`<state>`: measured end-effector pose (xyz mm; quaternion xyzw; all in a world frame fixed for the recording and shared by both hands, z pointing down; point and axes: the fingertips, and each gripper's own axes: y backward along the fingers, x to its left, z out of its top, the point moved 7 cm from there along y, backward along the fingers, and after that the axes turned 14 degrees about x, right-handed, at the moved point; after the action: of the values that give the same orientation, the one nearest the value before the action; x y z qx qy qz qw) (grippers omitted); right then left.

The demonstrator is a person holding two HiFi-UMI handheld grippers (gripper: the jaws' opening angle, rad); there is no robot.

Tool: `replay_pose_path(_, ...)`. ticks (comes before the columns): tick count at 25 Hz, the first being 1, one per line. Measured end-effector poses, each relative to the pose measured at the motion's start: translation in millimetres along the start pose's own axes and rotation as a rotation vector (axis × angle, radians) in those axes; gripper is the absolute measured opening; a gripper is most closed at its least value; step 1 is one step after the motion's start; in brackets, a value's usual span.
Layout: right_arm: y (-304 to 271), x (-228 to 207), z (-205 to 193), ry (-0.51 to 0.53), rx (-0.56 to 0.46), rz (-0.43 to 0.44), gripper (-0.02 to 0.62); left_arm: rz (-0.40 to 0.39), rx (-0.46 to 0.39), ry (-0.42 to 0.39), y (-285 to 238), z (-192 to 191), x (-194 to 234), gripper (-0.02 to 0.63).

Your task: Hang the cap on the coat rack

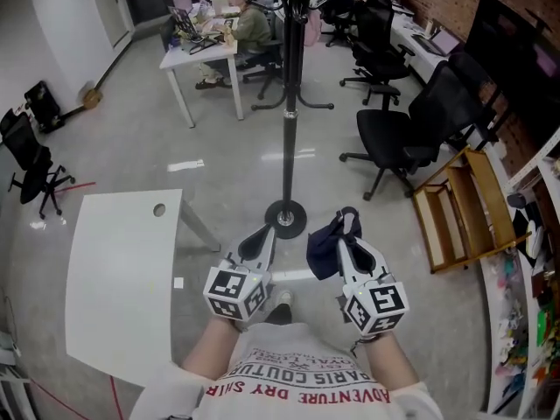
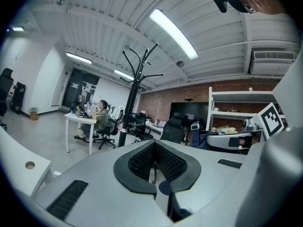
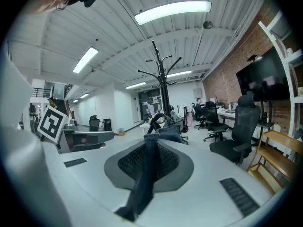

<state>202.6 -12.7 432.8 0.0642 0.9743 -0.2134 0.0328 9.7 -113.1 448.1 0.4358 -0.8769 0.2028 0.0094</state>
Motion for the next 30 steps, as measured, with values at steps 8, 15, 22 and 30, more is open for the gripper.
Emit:
replay_pose_path(8,-95.1,-33.1,94.6,0.086,-0.070,0.007,0.028,0.012,-0.055,-0.046,-74.9,74.3,68.0,0.006)
replay_pose_path(15,-157.0,-49.5,162.0,0.120,-0.115,0.039,0.028,0.045,-0.060,-0.042,-120.9,110.8,115.6,0.005)
replay_pose_path(22,-179.4,-67.3,207.2,0.197,-0.176,0.109,0.028,0.085,-0.083,-0.026,-147.3,127.5,119.8,0.005)
replay_pose_path(30,-180.8,-75.3,273.2,0.277,-0.296,0.181,0.028,0.142,-0.102,-0.021,-156.2,147.7,113.6,0.006)
